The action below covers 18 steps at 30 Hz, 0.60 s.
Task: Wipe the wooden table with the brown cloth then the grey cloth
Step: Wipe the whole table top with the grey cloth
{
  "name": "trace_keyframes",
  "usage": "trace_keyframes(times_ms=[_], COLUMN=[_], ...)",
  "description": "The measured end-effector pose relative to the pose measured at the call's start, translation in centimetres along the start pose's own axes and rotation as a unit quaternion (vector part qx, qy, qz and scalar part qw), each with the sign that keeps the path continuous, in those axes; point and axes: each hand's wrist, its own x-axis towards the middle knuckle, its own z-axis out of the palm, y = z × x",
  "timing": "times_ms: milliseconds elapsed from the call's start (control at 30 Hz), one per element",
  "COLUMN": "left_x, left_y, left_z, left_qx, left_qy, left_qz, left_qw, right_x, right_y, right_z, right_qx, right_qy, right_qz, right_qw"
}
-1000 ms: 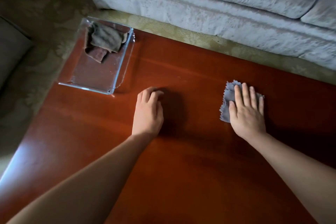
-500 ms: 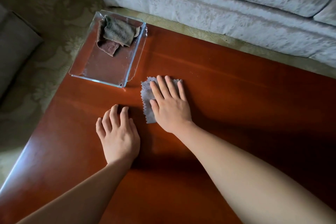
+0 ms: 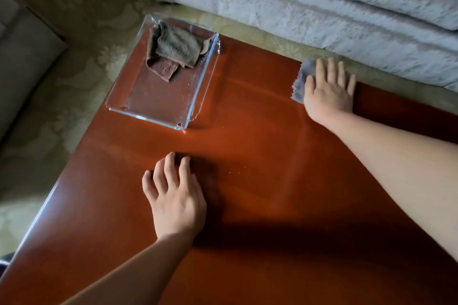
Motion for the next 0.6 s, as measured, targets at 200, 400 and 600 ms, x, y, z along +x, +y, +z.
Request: trace_keyframes(times_ms=[200,400,600], left_x=[0.0,0.1,-1.5], left_y=[0.0,-1.8,-5.6], left_z=[-0.4,-1.7,-3.8], left_qx=[-0.055,-0.271,-0.338], left_qy=[-0.002,0.007,-0.043], left_qz=[-0.013,-0.011,0.036], left_qw=[0.998,0.963,0.94], right_x=[-13.3,-27.7,-41.9], right_y=[-5.5,-8.4,-9.3], right_z=[3.8,7.3,9.7], right_qx=[-0.041,-0.028,-0.038], right_qy=[0.02,0.006,-0.039], right_qz=[-0.188,-0.288,-0.325], right_qw=[0.981,0.957,0.944])
